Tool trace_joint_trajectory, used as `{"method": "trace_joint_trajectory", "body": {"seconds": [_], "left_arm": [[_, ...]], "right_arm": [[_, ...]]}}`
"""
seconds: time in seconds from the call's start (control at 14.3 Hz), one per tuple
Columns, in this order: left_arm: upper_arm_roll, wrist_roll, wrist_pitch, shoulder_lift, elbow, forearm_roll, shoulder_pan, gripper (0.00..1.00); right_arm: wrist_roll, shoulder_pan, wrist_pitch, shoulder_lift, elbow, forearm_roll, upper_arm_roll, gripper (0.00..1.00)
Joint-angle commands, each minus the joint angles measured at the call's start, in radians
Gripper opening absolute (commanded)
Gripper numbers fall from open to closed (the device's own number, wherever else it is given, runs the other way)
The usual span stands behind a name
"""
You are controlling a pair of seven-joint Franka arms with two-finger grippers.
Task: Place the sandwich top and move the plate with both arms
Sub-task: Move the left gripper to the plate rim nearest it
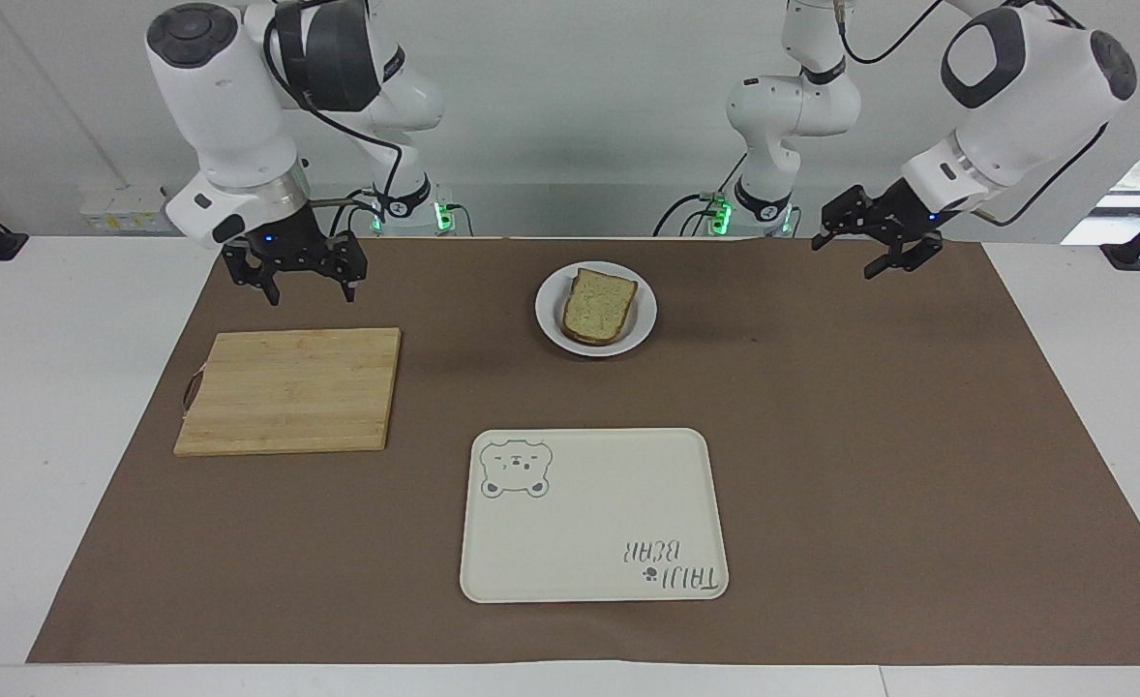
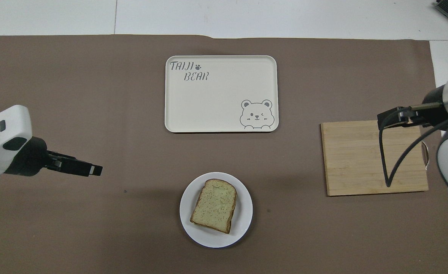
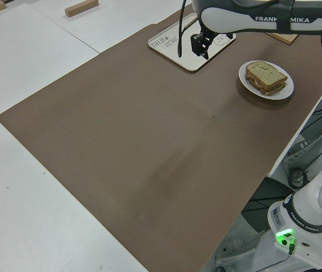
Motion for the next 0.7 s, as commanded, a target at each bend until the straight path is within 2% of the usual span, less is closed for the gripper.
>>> {"method": "trace_joint_trajectory", "body": {"seconds": [0.0,0.21,0.49,0.63], "left_arm": [[0.014,0.056,0.142,-0.066,-0.182,-0.117,-0.053,1.0],[0.014,0.166,0.222,-0.06,-0.286,-0.263,-0.066,1.0],[0.014,0.378,0.394,-0.042,-0.446,-0.499,-0.145,1.0],[0.014,0.442,0.411,-0.02,-0.472,-0.576,-0.164,1.0]], "right_arm": [[0.029,-0.021,-0.056,0.004,0.044,0.016,0.014,1.0],[0.03,-0.052,-0.048,-0.02,0.034,0.056,0.0,1.0],[0.03,-0.05,-0.048,-0.02,0.034,0.056,0.001,1.0],[0.03,-0.05,-0.048,-0.02,0.034,0.056,0.001,1.0]]}}
